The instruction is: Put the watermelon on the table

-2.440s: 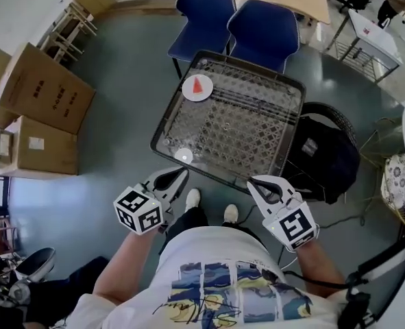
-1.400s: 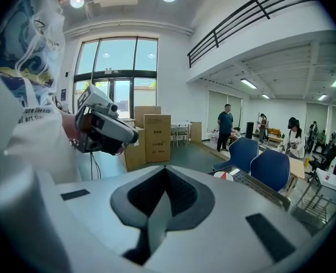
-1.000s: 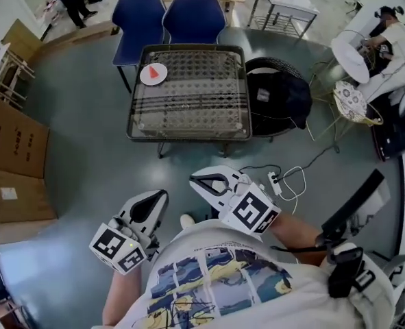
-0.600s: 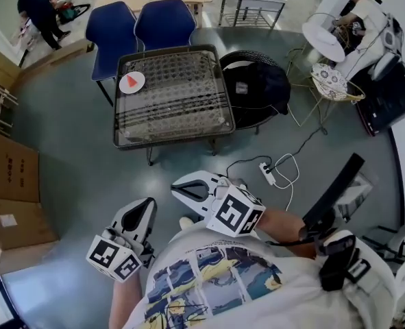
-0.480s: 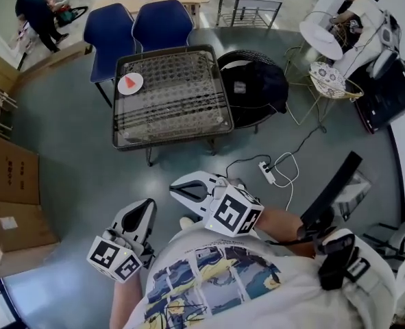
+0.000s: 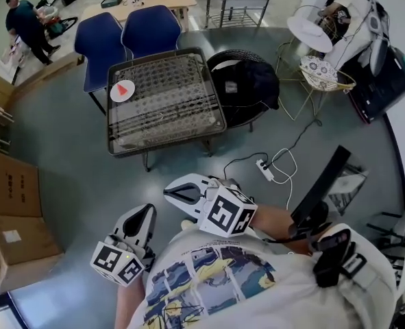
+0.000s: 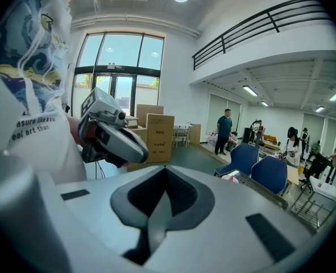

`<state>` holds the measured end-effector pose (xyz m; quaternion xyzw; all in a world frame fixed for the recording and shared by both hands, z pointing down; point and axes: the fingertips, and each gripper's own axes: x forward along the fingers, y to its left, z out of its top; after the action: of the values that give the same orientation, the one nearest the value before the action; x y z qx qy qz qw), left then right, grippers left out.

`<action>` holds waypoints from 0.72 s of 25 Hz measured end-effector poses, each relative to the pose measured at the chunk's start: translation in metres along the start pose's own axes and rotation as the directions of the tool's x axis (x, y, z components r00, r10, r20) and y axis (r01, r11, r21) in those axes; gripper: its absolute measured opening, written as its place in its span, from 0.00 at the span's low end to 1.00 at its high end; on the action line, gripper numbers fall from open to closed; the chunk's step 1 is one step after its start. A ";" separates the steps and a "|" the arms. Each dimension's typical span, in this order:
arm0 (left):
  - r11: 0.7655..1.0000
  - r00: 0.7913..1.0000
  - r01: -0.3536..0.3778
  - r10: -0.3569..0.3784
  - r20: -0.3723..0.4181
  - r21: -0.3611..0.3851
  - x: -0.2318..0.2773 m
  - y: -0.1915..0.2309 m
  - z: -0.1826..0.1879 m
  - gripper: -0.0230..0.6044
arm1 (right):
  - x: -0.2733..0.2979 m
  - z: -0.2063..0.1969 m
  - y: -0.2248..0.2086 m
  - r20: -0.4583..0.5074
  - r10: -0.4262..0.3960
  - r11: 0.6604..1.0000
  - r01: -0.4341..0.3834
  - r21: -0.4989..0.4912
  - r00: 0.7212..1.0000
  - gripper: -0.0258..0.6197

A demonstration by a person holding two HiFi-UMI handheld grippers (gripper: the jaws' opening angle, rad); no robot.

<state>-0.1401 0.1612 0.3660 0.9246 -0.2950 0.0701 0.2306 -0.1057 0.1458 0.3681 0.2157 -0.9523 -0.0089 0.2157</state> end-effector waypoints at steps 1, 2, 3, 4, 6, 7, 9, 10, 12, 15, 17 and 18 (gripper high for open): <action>1.000 1.000 0.000 0.000 0.000 0.000 0.000 0.000 0.000 0.05 | 0.000 -0.001 0.001 -0.001 0.000 1.000 0.000 -0.002 1.000 0.05; 1.000 1.000 -0.001 0.001 -0.001 0.000 0.000 0.000 -0.001 0.05 | 0.000 -0.001 0.001 -0.002 0.000 1.000 0.000 -0.004 1.000 0.06; 1.000 1.000 -0.001 0.001 -0.003 0.001 0.000 0.000 -0.002 0.05 | 0.000 -0.002 0.002 -0.002 0.000 1.000 0.000 -0.004 1.000 0.05; 1.000 1.000 0.000 0.000 -0.005 0.001 0.001 0.000 -0.003 0.05 | -0.001 -0.002 0.002 -0.003 0.000 1.000 0.000 -0.003 1.000 0.05; 1.000 1.000 0.006 -0.006 -0.007 0.005 0.002 -0.002 -0.004 0.05 | -0.002 -0.003 0.003 -0.004 -0.003 1.000 0.003 -0.002 1.000 0.06; 1.000 1.000 0.008 -0.008 -0.007 0.006 0.002 -0.003 -0.004 0.05 | -0.002 -0.003 0.003 -0.004 -0.004 1.000 0.004 -0.002 1.000 0.05; 1.000 1.000 0.010 -0.010 -0.009 0.008 0.002 -0.003 -0.005 0.05 | -0.002 -0.003 0.004 -0.006 -0.003 1.000 0.003 -0.005 1.000 0.05; 1.000 1.000 0.010 -0.010 -0.009 0.007 0.002 -0.003 -0.005 0.05 | -0.001 -0.003 0.003 -0.007 -0.002 1.000 0.002 -0.005 1.000 0.05; 1.000 1.000 0.010 -0.010 -0.009 0.007 0.003 -0.002 -0.005 0.05 | -0.001 -0.003 0.002 -0.007 -0.003 1.000 0.003 -0.005 1.000 0.05; 1.000 1.000 0.008 -0.008 -0.008 0.007 0.003 -0.002 -0.006 0.05 | -0.001 -0.003 0.002 -0.008 -0.004 1.000 0.004 -0.008 1.000 0.05; 1.000 1.000 0.007 -0.006 -0.008 0.007 0.002 -0.002 -0.006 0.05 | -0.001 -0.003 0.003 -0.009 -0.004 1.000 0.004 -0.008 1.000 0.05; 1.000 1.000 0.006 -0.006 -0.007 0.008 0.001 -0.003 -0.006 0.05 | -0.001 -0.003 0.003 -0.009 -0.003 1.000 0.003 -0.009 1.000 0.05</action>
<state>-0.1373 0.1652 0.3705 0.9261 -0.2911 0.0738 0.2283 -0.1050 0.1491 0.3704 0.2163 -0.9509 -0.0126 0.2210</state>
